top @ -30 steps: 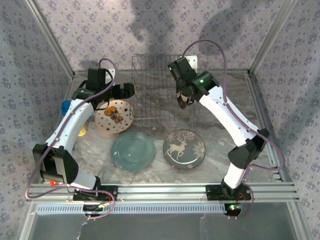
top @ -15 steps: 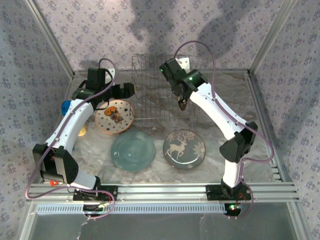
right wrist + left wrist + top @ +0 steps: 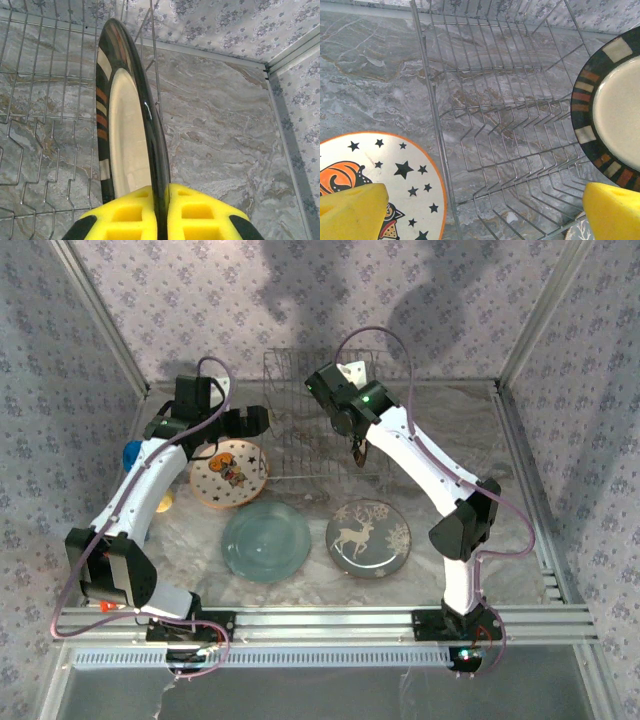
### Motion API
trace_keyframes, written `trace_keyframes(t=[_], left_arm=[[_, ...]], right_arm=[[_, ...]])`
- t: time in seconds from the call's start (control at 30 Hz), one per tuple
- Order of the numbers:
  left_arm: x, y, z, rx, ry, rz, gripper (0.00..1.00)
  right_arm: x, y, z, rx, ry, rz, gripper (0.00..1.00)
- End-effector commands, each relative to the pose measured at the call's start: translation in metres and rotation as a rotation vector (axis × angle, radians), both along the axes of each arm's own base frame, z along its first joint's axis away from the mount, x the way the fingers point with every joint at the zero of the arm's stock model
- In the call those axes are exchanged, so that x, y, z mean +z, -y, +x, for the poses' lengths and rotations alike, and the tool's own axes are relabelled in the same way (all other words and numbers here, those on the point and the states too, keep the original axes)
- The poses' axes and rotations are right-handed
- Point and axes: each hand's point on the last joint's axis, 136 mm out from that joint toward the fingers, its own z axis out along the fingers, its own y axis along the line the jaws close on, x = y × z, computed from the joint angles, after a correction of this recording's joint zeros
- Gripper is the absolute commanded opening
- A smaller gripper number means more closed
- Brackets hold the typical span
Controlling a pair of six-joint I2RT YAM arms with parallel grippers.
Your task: Load the plates into the dish rack
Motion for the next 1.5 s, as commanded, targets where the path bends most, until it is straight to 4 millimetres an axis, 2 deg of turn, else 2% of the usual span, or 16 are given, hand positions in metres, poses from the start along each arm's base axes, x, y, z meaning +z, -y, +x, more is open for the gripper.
trace_keyframes(t=[0.0, 0.2, 0.5, 0.93, 1.47], left_arm=[[0.003, -0.003, -0.001, -0.007, 0.014, 0.007, 0.99], [0.003, -0.002, -0.001, -0.007, 0.014, 0.006, 1.0], [0.002, -0.002, -0.001, -0.01, 0.01, 0.002, 0.99], [0.002, -0.001, -0.001, -0.01, 0.01, 0.0, 0.99], [0.0, -0.001, 0.0, -0.012, 0.004, -0.003, 0.99]], right_arm=[[0.054, 0.012, 0.001, -0.06, 0.166, 0.056, 0.0], [0.067, 0.022, -0.001, -0.071, 0.189, 0.045, 0.0], [0.064, 0.03, 0.004, -0.107, 0.196, -0.005, 0.0], [0.039, 0.021, 0.006, -0.109, 0.125, 0.021, 0.0], [0.002, -0.008, 0.007, -0.071, 0.048, 0.004, 0.0]])
